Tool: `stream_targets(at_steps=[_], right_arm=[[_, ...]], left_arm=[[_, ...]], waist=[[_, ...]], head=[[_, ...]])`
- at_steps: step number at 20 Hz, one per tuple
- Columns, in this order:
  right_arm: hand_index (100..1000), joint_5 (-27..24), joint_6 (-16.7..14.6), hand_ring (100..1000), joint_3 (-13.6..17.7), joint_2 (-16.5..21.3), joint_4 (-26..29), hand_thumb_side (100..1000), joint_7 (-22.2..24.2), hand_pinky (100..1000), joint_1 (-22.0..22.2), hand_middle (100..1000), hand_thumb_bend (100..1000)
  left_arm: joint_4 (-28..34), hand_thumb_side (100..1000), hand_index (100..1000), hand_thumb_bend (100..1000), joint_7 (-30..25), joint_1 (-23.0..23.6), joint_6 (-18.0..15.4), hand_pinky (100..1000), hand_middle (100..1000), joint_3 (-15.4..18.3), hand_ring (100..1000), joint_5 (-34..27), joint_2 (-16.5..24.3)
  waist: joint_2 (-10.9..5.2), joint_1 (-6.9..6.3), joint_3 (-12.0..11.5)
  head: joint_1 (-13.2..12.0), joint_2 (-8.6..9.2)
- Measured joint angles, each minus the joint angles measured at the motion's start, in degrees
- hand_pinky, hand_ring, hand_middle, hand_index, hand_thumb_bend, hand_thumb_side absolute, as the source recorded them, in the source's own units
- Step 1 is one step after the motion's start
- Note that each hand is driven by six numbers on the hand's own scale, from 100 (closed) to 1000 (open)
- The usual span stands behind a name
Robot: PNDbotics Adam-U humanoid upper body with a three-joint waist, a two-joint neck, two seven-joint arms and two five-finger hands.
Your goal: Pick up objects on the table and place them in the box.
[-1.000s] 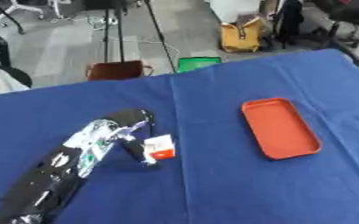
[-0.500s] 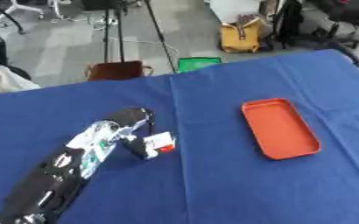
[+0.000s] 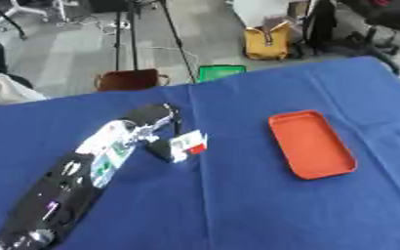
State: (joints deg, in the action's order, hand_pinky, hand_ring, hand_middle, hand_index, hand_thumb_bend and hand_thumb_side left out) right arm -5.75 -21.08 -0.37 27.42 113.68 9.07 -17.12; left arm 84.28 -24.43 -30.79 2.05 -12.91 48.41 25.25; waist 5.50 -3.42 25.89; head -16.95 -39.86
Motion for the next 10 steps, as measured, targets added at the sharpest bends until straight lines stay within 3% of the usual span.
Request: stream_targets(at_steps=[4,10], right_arm=[[833,-0.45,-0.04,708,-0.41,-0.13,0.00,521,0.44,609,-0.39,674,507],[833,-1.52,-0.14,708,-1.51,-0.65,0.00,532,1.53,610,-2.09,675,504]], left_arm=[[-0.44,419,448,348,-1.35,-7.00,-1.28,852,762,-2.47,805,-0.16,-0.64],[-9.62,430,478,394,1.11,-15.52,-3.77,817,766,-4.97,800,3.66,-6.40]], waist=[[-0.01,0.30,1.85],[0.00,0.38,5.61]], head=[[-0.28,0.00],[-1.52,0.17]])
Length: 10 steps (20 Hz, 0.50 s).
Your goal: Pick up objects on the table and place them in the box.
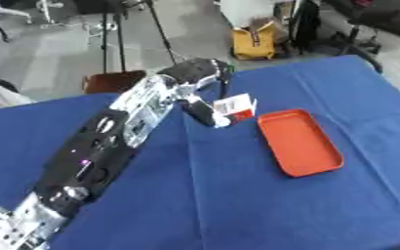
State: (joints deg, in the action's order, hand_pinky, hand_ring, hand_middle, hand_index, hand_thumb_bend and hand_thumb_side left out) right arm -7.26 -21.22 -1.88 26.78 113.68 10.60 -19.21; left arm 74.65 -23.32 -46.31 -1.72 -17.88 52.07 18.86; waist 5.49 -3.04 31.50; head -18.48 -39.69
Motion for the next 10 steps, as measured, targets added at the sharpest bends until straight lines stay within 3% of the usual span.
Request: stream_targets(at_steps=[5,6,10], right_arm=[[833,-0.98,0.07,708,-0.63,-0.68,0.00,524,0.91,609,-0.98,675,503],[832,-1.12,0.09,707,-0.66,-0.84,0.00,526,1.01,609,-0.99,674,502],[832,-1.71,0.12,708,-0.95,-1.27,0.00,526,1.29,609,-1.51,674,502]], left_arm=[[-9.35,401,481,391,9.25,-1.95,0.15,799,762,1.09,796,4.56,-5.80],[-10.78,399,498,429,10.91,-2.08,0.03,784,762,1.34,793,5.25,-6.43],[-14.90,402,530,447,16.31,-2.08,-0.24,818,774,2.39,805,8.49,-8.87]], waist=[[0.00,0.00,2.16],[0.00,0.00,2.19],[0.08,0.00,3.68]], head=[[-0.88,0.03],[-0.98,0.03],[-1.18,0.04]])
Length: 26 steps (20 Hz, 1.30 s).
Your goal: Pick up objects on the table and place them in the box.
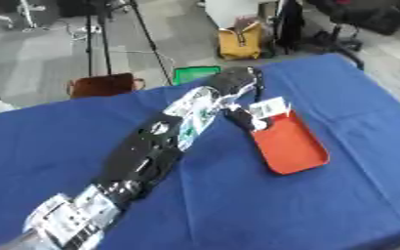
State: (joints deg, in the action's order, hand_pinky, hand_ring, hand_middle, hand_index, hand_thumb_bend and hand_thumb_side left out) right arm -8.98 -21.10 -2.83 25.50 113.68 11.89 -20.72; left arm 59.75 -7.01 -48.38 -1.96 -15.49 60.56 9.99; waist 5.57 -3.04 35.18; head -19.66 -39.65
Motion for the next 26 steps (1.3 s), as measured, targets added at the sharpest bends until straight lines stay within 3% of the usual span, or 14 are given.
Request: stream_targets(at_steps=[12,17,18,20,21,24,26], right_arm=[[833,-0.65,-0.25,708,-0.35,-0.84,0.00,526,0.56,610,-0.75,674,501],[833,-0.69,-0.41,708,-0.36,-1.20,0.00,525,0.81,610,-0.96,674,502],[833,-0.69,-0.42,708,-0.36,-1.21,0.00,525,0.83,610,-0.96,674,502],[833,-0.69,-0.42,708,-0.36,-1.21,0.00,525,0.83,610,-0.96,674,502],[833,-0.69,-0.42,709,-0.36,-1.21,0.00,525,0.83,610,-0.96,674,501],[833,-0.69,-0.42,708,-0.34,-1.21,0.00,526,0.82,610,-0.92,674,500],[833,-0.68,-0.43,709,-0.27,-1.21,0.00,496,0.75,610,-0.75,674,490]], left_arm=[[-8.01,399,604,538,9.63,0.78,-1.41,833,785,2.45,814,12.18,-4.39],[-9.65,501,745,795,13.64,1.06,-0.50,815,795,3.70,815,14.91,-5.34],[-9.96,528,809,913,14.40,1.07,-0.26,824,803,3.82,821,15.23,-5.50],[-10.50,528,809,913,15.33,1.08,0.05,824,803,4.03,821,15.81,-5.57],[-10.59,577,857,1000,15.53,1.11,0.11,828,816,4.07,831,16.06,-5.57],[-9.02,599,854,1000,15.54,1.61,-0.10,806,816,4.24,829,15.87,-5.44],[-5.62,612,849,1000,15.30,2.57,-0.17,746,808,4.67,814,13.80,-4.55]], waist=[[1.02,0.13,1.76],[1.57,0.13,2.43],[1.57,0.13,2.49],[1.57,0.13,2.54],[1.58,0.13,2.53],[1.60,0.13,2.10],[1.65,0.13,1.46]], head=[[-0.31,0.56],[-0.71,1.02],[-0.80,1.03],[-0.83,1.04],[-0.83,1.04],[-0.71,1.06],[-0.33,1.19]])
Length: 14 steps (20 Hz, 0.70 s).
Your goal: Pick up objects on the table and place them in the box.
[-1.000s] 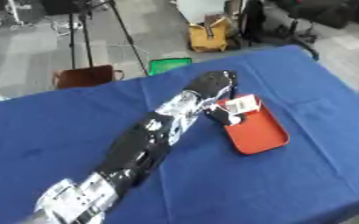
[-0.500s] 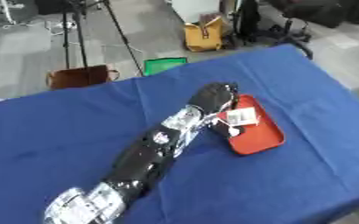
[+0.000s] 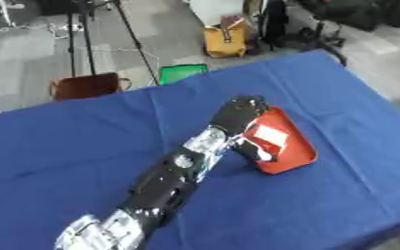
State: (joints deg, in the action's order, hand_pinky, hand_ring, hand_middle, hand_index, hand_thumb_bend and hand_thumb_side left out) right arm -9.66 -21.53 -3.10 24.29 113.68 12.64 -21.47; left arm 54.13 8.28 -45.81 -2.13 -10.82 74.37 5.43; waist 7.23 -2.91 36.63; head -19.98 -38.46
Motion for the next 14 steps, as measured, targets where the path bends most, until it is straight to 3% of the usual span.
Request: stream_targets(at_steps=[1,4,5,7,10,14], right_arm=[[834,0.03,-0.01,709,0.11,0.00,0.00,523,-0.07,610,0.24,674,503],[833,0.43,0.12,709,0.48,0.01,0.00,523,-0.39,610,1.03,674,503],[834,0.54,0.13,709,0.65,0.02,0.00,523,-0.49,610,1.21,674,503],[833,0.81,0.15,709,0.96,0.07,0.00,522,-0.83,610,1.62,674,504],[833,1.17,0.19,709,1.22,0.12,0.00,522,-1.27,610,2.17,674,504],[834,1.77,0.37,709,1.67,0.62,0.00,521,-1.75,610,2.80,674,504]], left_arm=[[2.31,585,833,990,-0.16,0.54,0.24,696,787,0.26,800,-1.52,0.84],[13.72,563,819,981,0.15,3.48,1.56,670,777,1.63,791,-10.99,4.69],[18.14,564,813,899,0.14,4.67,2.20,594,759,2.12,771,-14.92,6.43],[26.98,579,812,846,-0.14,7.56,3.38,540,745,3.38,759,-23.89,9.77],[38.17,579,812,844,-0.94,12.72,4.67,536,744,6.29,758,-39.40,14.96],[47.94,601,810,826,0.74,19.69,5.63,508,731,11.48,747,-54.96,20.09]], waist=[[0.02,0.00,-0.38],[0.03,0.00,-1.94],[0.03,0.00,-2.34],[0.03,0.00,-3.45],[-0.11,0.03,-4.91],[-0.62,-0.05,-6.89]], head=[[0.21,0.02],[1.04,0.03],[1.30,0.05],[1.96,0.33],[2.46,0.34],[3.10,0.34]])
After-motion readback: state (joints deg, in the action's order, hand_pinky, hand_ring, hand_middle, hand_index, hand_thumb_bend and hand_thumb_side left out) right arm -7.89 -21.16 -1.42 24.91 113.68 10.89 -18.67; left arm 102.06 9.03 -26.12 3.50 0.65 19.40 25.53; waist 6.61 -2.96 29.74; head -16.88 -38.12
